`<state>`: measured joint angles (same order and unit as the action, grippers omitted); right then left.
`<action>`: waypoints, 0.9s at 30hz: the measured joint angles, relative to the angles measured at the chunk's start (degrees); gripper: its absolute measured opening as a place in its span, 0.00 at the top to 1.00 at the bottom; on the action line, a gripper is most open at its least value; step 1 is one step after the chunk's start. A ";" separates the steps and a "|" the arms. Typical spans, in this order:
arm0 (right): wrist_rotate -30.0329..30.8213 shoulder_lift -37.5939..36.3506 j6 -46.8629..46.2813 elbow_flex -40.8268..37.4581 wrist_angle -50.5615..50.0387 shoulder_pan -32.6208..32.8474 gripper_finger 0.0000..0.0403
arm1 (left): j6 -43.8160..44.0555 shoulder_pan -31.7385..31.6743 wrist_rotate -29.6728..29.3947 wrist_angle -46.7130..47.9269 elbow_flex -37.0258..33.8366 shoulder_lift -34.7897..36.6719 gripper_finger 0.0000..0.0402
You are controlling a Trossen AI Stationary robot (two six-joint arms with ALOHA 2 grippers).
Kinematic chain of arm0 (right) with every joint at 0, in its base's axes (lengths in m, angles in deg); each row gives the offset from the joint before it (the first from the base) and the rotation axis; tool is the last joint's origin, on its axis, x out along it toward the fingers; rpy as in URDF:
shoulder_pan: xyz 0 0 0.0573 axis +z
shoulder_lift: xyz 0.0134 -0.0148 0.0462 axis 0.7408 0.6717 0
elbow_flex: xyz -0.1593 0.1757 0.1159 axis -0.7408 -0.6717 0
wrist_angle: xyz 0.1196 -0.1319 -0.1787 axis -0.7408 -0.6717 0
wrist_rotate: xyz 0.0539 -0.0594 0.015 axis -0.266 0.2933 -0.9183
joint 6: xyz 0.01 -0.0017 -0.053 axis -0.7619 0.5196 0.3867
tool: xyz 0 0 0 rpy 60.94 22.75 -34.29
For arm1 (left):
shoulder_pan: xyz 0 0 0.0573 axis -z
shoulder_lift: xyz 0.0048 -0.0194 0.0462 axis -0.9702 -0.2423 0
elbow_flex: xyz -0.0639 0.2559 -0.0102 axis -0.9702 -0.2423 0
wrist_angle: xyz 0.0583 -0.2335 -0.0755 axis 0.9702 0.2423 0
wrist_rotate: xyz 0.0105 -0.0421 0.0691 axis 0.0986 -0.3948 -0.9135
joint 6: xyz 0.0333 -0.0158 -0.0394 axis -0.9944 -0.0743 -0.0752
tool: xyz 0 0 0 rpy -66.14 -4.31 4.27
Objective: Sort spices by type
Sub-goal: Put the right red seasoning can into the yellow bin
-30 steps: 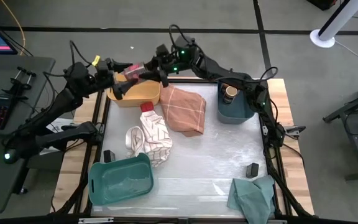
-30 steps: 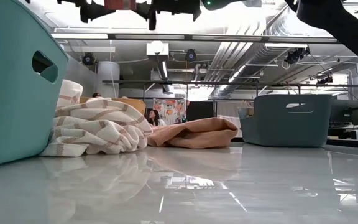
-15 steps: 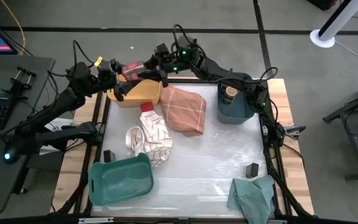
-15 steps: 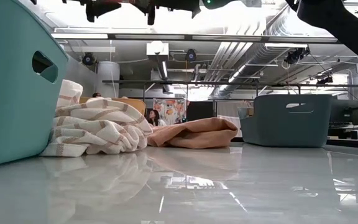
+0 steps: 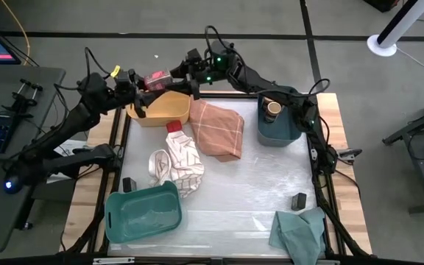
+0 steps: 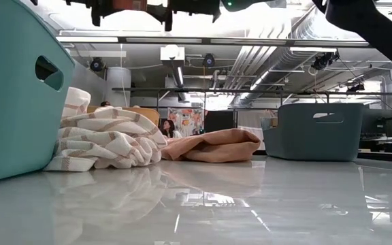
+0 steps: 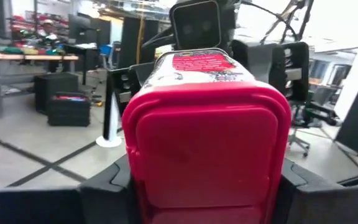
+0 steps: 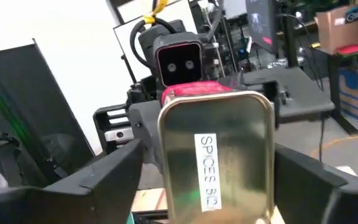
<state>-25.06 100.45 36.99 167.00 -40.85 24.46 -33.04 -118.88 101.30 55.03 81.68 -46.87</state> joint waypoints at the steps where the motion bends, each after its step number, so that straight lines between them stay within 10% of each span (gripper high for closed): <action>1: 0.02 -0.18 -0.17 0.00 -0.81 -0.43 0.21 | -0.03 -0.68 -0.01 0.56 0.00 0.14 0.53; 9: 0.61 -5.61 -1.09 0.13 -15.58 -6.76 0.17 | 2.22 -7.04 -18.89 19.40 2.82 -1.11 0.53; 18: 9.92 -7.96 4.42 0.07 -31.94 -8.25 0.17 | 1.60 -10.77 -33.89 46.86 13.31 -26.30 0.53; 27: 11.27 -7.77 6.90 0.00 -37.27 -7.71 0.17 | 14.81 -16.08 -33.26 50.79 14.80 -39.01 0.53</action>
<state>-13.79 92.68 43.88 167.00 -78.12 16.75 -18.23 -134.96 68.04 105.82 96.48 -85.88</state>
